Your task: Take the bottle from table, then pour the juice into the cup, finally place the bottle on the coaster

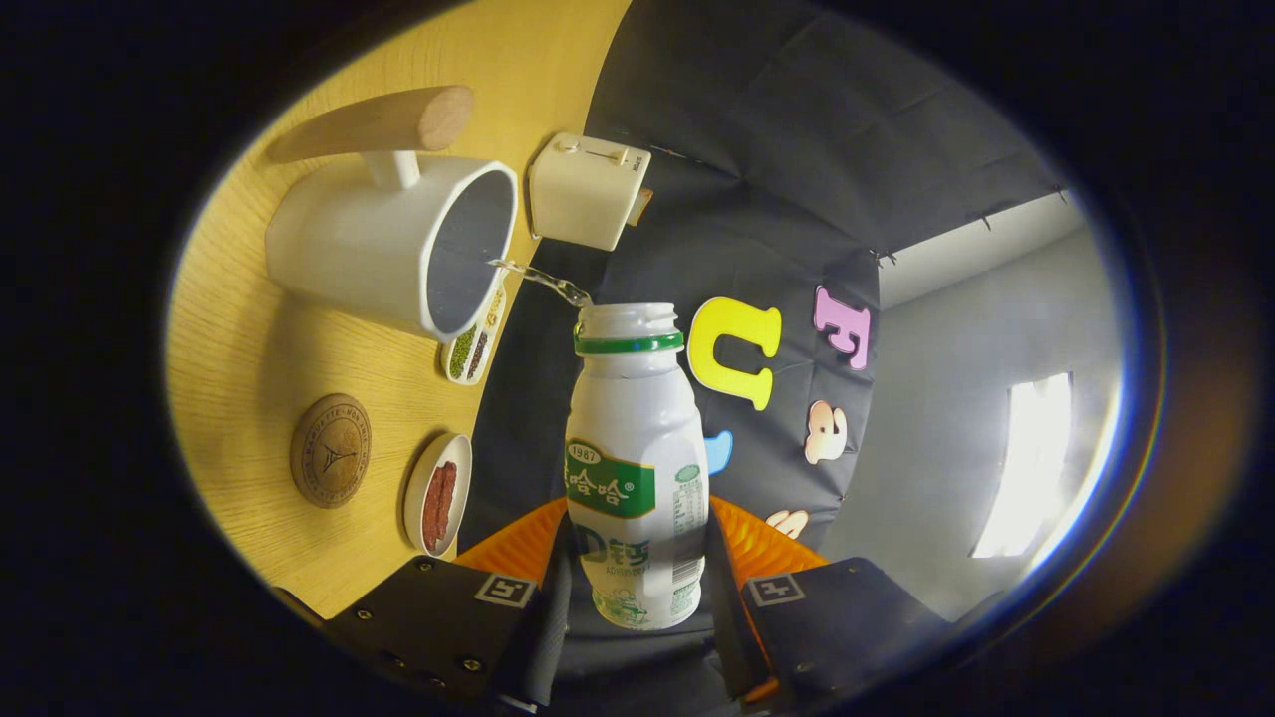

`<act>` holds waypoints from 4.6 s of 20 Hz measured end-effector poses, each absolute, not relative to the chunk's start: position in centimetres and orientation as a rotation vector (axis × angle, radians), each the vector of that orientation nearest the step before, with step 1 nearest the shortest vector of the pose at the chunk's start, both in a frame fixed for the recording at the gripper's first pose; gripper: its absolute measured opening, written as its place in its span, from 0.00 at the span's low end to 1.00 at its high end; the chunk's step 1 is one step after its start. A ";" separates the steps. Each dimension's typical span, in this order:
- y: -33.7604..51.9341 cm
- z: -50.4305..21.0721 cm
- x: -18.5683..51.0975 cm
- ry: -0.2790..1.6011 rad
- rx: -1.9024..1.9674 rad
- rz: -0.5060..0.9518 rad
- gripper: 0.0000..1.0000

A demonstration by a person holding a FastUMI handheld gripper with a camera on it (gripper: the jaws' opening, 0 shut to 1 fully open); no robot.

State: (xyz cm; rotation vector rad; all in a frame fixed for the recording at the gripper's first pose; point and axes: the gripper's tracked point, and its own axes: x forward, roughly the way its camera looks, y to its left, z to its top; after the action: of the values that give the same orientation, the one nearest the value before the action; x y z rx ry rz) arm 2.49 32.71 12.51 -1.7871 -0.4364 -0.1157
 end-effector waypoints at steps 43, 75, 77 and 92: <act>34.8 13.8 1.2 -0.626 -2.016 -0.164 0.62; 31.8 12.1 3.0 -0.419 -1.694 -0.084 0.62; 31.8 12.2 2.8 -0.409 -1.649 -0.077 0.62; 31.1 11.4 2.8 -0.396 -1.559 -0.062 0.62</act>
State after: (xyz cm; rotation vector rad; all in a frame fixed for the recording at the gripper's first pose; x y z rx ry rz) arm 2.79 31.11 11.35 -1.5588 -0.3961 -0.0624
